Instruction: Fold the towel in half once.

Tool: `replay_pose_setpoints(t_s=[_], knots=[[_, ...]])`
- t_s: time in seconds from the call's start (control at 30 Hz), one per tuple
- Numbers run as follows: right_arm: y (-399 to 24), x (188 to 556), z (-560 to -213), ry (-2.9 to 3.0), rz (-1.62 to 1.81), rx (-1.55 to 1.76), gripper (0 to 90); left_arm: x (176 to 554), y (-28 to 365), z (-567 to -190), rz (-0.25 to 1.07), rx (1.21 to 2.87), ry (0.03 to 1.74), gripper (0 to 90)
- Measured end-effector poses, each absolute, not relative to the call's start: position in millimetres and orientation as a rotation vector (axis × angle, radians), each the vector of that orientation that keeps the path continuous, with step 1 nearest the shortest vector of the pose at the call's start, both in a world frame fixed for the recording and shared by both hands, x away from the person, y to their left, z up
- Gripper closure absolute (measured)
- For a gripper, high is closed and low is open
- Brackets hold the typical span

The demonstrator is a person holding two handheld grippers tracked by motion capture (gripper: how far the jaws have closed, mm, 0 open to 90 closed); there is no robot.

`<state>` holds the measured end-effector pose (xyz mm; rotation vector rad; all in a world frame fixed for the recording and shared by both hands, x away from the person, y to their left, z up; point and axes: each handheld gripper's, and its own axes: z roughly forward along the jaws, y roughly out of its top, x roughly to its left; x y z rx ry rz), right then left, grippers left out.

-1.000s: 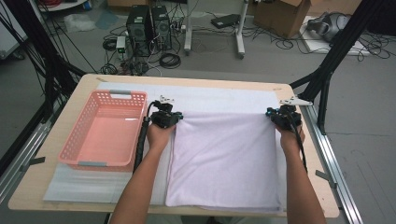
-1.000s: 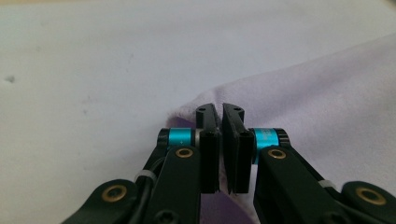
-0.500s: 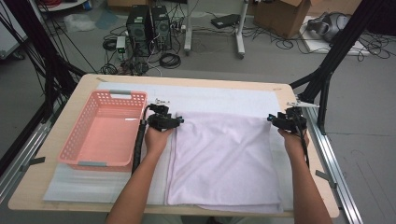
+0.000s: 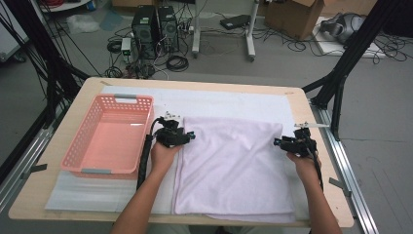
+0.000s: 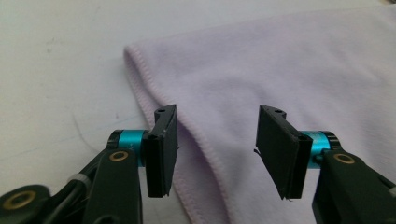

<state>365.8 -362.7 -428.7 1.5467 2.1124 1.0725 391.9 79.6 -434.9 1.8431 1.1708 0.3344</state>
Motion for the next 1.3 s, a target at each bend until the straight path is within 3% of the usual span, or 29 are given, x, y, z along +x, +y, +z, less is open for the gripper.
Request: replay_pose_setpoints(t_s=[0.1, 0.3, 0.4, 0.43, 0.47, 0.5, 0.53, 0.6, 0.87, 0.97, 1.03, 1.07, 1.13, 1.3], knots=[[-362.1, 349.1, -426.6, 2.13, 1.101, 1.502, 58.2, 379.9, 80.1, -432.2, 0.324, 1.805, 1.126, 51.2], [-357.5, 317.0, -431.0, 2.204, 1.063, 1.432, 61.7, 357.6, 80.8, -440.6, 0.255, 1.88, 1.109, 56.3], [-353.7, 306.9, -439.5, 2.225, 1.01, 1.421, 65.7, 348.6, 78.0, -447.0, 0.257, 1.927, 1.097, 55.1], [-352.7, 304.3, -440.5, 2.209, 1.0, 1.408, 70.9, 346.0, 76.4, -447.8, 0.276, 1.944, 1.082, 56.8], [-352.1, 302.7, -440.2, 2.202, 0.968, 1.393, 79.2, 343.7, 74.5, -447.4, 0.31, 1.965, 1.07, 61.8], [-351.8, 302.2, -439.4, 2.201, 0.946, 1.377, 86.0, 341.4, 73.3, -447.2, 0.349, 2.0, 1.046, 72.9], [-351.4, 302.4, -438.5, 2.207, 0.942, 1.368, 87.0, 340.5, 72.8, -446.9, 0.358, 2.008, 1.04, 83.4], [-349.5, 301.6, -436.7, 2.204, 0.922, 1.338, 87.7, 338.8, 74.8, -443.2, 0.371, 1.995, 1.052, 87.4], [-346.4, 280.9, -414.6, 2.249, 0.949, 1.316, 88.2, 336.4, 99.5, -437.5, 0.337, 1.927, 1.168, 86.6], [-346.5, 277.5, -417.9, 2.339, 0.892, 1.353, 88.1, 332.1, 100.5, -440.9, 0.308, 1.914, 1.171, 76.5], [-345.7, 274.6, -422.3, 2.365, 0.867, 1.352, 87.4, 326.0, 101.7, -441.7, 0.291, 1.894, 1.165, 64.6], [-345.9, 272.9, -422.0, 2.35, 0.874, 1.345, 85.8, 322.6, 102.6, -442.3, 0.268, 1.879, 1.158, 59.7], [-346.6, 269.8, -419.0, 2.275, 0.928, 1.347, 69.3, 316.5, 102.6, -443.6, 0.248, 1.875, 1.133, 55.7], [-335.8, 269.1, -414.7, 2.272, 1.076, 1.245, 61.1, 311.2, 96.3, -449.2, 0.269, 1.903, 1.069, 54.0]])
